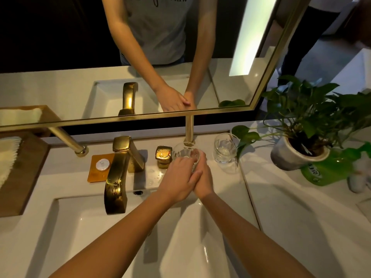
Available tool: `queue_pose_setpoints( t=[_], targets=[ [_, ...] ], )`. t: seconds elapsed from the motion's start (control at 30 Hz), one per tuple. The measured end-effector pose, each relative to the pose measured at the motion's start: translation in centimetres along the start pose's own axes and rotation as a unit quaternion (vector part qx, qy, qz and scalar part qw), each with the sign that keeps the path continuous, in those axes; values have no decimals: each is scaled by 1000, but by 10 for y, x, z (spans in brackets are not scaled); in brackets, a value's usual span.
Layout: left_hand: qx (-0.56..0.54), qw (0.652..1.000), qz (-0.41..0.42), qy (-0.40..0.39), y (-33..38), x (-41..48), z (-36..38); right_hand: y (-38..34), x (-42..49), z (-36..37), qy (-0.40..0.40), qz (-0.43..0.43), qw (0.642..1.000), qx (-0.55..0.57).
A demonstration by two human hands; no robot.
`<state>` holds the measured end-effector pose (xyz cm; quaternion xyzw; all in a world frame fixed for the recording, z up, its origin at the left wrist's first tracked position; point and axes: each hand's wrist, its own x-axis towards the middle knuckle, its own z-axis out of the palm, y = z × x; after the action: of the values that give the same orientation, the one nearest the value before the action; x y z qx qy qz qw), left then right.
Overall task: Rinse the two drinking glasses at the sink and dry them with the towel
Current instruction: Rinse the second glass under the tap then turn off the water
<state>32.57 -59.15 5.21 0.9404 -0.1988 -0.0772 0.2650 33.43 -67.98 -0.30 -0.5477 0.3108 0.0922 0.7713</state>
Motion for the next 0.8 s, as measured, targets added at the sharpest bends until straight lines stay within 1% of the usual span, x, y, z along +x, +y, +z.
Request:
queue_pose_setpoints(
  t=[0.13, 0.23, 0.3, 0.33, 0.37, 0.4, 0.43, 0.47, 0.57, 0.6, 0.7, 0.8],
  targets=[
    [4, 1000, 12, 3, -6, 3, 1, 7, 5, 1, 17, -22, 1000, -12],
    [-8, 1000, 13, -5, -7, 2, -1, 3, -1, 0, -6, 1, 1000, 11],
    [-36, 999, 9, -8, -5, 1, -4, 2, -5, -5, -10, -36, 996, -76],
    [-51, 999, 13, 0, -5, -2, -6, 2, -6, -8, -16, -73, 987, -142],
    [-57, 998, 17, 8, -5, -5, -7, 0, -10, -11, -18, -120, 969, -216],
    [-53, 998, 19, 15, -5, -10, -9, 0, -14, -15, -23, -158, 942, -294],
    [-44, 999, 18, 17, -4, -16, -10, 0, -18, -18, -18, -181, 921, -345],
    [-37, 999, 17, 16, -4, -23, -10, -2, -25, -20, -20, -191, 909, -369],
    [-35, 999, 2, 8, -2, -51, -10, -4, -43, -30, -3, -209, 905, -370],
    [-26, 1000, -5, 1, -3, -62, -9, -1, -49, -34, 6, -217, 898, -382],
    [11, 999, -33, -19, -10, -97, -2, 10, -72, -44, 1, -243, 864, -441],
    [59, 995, -67, -35, -21, -132, 6, 26, -97, -48, -42, -258, 822, -506]
  ],
)
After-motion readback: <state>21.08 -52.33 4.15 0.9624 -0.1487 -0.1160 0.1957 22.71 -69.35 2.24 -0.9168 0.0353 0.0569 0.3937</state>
